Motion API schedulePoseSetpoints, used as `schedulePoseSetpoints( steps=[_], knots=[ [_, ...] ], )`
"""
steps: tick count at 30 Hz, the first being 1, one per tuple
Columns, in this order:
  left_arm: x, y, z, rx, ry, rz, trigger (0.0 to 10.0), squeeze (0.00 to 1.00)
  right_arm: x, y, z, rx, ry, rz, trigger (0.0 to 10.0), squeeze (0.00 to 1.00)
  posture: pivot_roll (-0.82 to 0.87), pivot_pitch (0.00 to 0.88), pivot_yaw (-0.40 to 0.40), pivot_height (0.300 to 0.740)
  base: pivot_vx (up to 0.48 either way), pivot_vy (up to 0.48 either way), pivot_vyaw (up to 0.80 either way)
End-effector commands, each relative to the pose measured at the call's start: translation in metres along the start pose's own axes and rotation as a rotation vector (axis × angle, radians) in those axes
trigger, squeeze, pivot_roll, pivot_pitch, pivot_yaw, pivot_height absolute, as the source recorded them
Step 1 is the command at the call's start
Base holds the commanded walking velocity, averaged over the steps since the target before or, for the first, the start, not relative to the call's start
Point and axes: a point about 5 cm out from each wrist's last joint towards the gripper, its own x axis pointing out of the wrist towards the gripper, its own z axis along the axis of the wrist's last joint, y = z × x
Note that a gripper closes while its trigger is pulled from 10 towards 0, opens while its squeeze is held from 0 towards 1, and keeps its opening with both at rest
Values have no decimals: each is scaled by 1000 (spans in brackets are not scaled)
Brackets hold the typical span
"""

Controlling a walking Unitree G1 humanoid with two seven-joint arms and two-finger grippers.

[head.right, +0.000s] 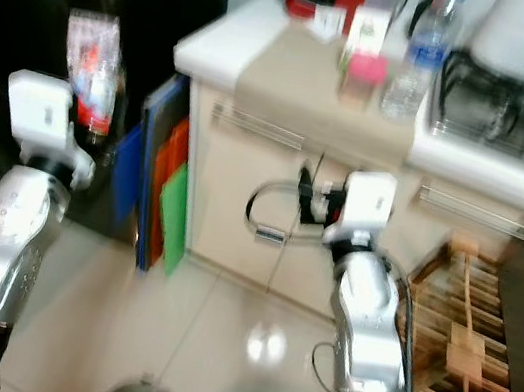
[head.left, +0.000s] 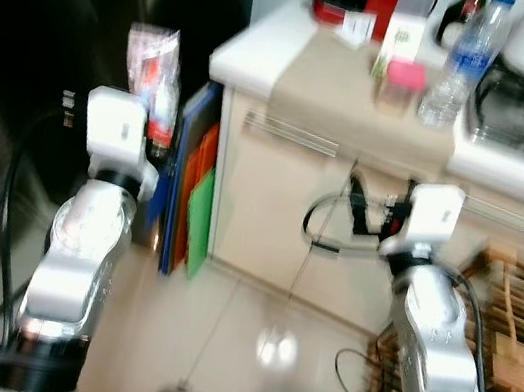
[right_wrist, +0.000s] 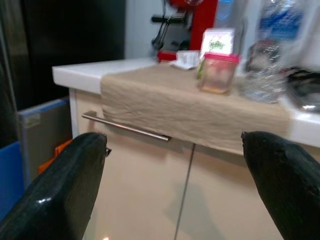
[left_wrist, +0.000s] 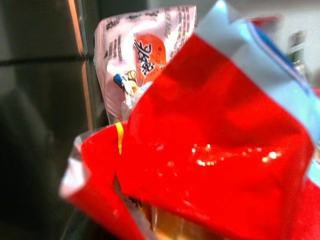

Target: Restocking fridge

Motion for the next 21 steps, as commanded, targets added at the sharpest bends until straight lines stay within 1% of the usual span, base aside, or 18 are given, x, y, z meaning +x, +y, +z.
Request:
schedulePoseSetpoints(
  steps=[1, 8, 9, 10, 12, 14, 17, 21],
  knots=[
    [2, -5, 3, -3, -22, -17, 10000, 0, 1, -3, 3, -12, -16, -7, 10000, 0, -43, 0, 15, 740, -480, 0, 0],
    [2, -6, -1, 5, -17, -33, 10000, 0, 2, -3, 2, -17, -16, -4, 10000, 0, -47, 0, 20, 740, -480, 0, 0],
    [3, -8, -6, 17, 2, -51, 10000, 0, 2, -4, 2, -20, -15, -7, 10000, 0, -49, 0, 23, 740, 0, 0, 0],
    [2, -8, -7, -7, 4, -57, 10000, 0, 3, -4, 1, -20, -16, -10, 10000, 0, -50, 0, 26, 740, 0, 0, 0],
    [2, -10, -11, -22, 26, -76, 10000, 0, 2, -5, 1, -21, -16, -17, 10000, 0, -52, 0, 28, 740, 0, 0, 0],
    [3, -10, -13, -10, 33, -77, 10000, 0, 3, -5, 0, -21, -16, -20, 10000, 0, -54, 0, 31, 740, 0, 0, 0],
    [5, -10, -17, -45, 43, -77, 10000, 0, 2, -4, 0, -21, -17, -20, 10000, 0, -59, 0, 34, 740, 167, -399, 0],
    [6, -8, -22, -60, 56, -63, 10000, 0, 2, -4, -1, -23, -14, -23, 10000, 0, -63, 0, 35, 740, 269, -396, 0]
  ],
)
